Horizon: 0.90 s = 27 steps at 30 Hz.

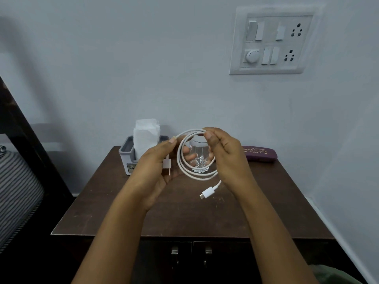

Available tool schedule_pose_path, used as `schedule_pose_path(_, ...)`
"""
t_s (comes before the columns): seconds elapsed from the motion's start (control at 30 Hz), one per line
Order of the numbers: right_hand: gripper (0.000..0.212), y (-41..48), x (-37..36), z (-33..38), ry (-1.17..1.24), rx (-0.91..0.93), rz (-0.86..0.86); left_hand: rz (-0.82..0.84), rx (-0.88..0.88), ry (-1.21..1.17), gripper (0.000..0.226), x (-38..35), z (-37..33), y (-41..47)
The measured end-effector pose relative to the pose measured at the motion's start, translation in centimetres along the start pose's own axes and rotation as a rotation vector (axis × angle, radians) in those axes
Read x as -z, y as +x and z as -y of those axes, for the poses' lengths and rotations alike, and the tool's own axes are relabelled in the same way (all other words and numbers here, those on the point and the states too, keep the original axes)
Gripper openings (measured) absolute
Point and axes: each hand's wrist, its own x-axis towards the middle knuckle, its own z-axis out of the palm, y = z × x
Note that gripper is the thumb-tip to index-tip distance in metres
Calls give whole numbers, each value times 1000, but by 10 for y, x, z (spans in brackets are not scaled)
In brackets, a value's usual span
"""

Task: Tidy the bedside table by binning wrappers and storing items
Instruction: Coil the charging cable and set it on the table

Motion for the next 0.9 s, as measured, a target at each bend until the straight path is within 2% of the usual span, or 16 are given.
schedule_pose_path(0.17, 26, 2, 6, -6, -90, 13, 48, -37, -56, 337, 35, -1, -4, -6)
schedule_pose_path(0.37, 26, 2, 9, -9, -180, 68, 14, -155, -129, 490, 22, 1, -5, -3)
schedule_pose_path(0.43, 25, 2, 9, -10, -256, 117, -20, -108, -18, 403, 22, 4, -6, -3)
schedule_pose_path(0.5, 25, 2, 9, -12, -273, 122, -51, 39, 113, 219, 22, 7, -10, -5)
schedule_pose_path(0.57, 25, 2, 9, -13, -227, 82, -68, 119, 140, 140, 31, 8, -9, -5)
schedule_pose_path(0.67, 27, 2, 7, -11, -112, 10, -69, 10, 70, 153, 50, 2, -4, 1)
schedule_pose_path(0.73, 27, 3, 7, -10, -50, -6, -66, -68, -15, 180, 53, -2, -2, 3)
schedule_pose_path(0.9, 26, 1, 6, -5, 83, -57, -29, -170, -190, 318, 34, -8, 2, 5)
